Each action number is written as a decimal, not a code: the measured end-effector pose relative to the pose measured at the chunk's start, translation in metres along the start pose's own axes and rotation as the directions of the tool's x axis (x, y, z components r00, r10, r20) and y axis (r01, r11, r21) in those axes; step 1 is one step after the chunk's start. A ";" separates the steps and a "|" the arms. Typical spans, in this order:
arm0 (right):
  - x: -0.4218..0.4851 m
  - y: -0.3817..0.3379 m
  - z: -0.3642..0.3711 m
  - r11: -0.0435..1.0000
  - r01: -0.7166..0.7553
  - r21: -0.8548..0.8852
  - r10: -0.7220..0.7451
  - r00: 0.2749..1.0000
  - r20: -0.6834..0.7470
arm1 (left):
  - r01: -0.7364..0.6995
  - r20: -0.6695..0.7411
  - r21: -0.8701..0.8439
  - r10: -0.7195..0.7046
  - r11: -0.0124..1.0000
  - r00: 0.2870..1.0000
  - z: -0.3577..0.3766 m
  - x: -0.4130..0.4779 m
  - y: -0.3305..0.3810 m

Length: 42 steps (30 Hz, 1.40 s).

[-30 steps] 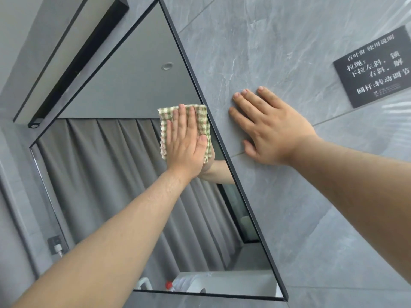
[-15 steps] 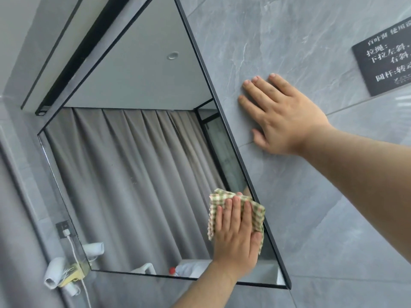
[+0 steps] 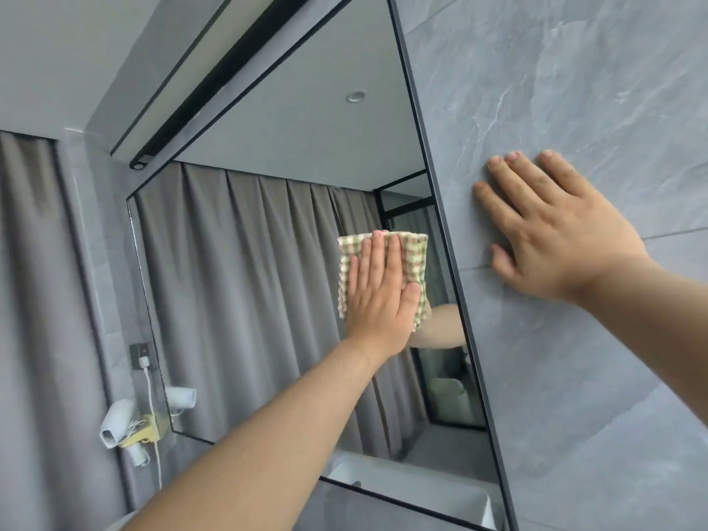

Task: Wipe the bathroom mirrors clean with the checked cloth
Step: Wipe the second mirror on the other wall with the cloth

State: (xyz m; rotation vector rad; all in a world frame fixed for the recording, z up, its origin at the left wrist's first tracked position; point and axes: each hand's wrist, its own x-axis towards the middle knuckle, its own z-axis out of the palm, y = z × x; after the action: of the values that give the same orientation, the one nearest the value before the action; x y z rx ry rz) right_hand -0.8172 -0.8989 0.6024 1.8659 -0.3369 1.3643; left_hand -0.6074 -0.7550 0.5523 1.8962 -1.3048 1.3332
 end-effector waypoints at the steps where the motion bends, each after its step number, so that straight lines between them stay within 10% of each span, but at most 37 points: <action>1: 0.000 0.000 0.000 1.000 0.001 0.002 -0.001 1.000 -0.008 | 0.014 -0.028 0.000 -0.014 1.000 1.000 -0.006 0.014 -0.007; 15: 0.000 -0.001 0.006 0.999 0.005 0.032 -0.001 0.994 -0.106 | 0.404 -0.117 -0.222 -0.436 0.887 0.892 -0.022 0.055 -0.096; 21: 0.001 -0.002 0.005 1.000 -0.002 0.020 0.004 0.996 -0.094 | 0.619 -0.102 -0.325 -0.677 0.715 0.729 -0.015 0.035 -0.166; 32: 0.001 -0.001 0.002 1.000 -0.026 0.010 0.026 0.999 -0.037 | 0.641 -0.117 -0.300 -0.695 0.706 0.710 -0.003 0.030 -0.179; 38: 0.031 -0.062 -0.009 0.893 -0.381 0.239 0.388 0.921 0.018 | 0.645 -0.125 -0.277 -0.692 0.712 0.711 -0.001 0.029 -0.184; 42: 0.025 -0.075 0.016 0.947 -0.273 0.172 0.279 0.960 -0.013 | 0.611 -0.145 -0.275 -0.660 0.742 0.737 0.004 0.031 -0.192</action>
State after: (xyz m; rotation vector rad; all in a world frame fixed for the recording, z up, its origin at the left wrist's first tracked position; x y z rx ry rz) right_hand -0.7505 -0.8558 0.5902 1.9841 -0.4931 1.6580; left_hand -0.4322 -0.6886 0.6042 1.7349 -0.5444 0.9606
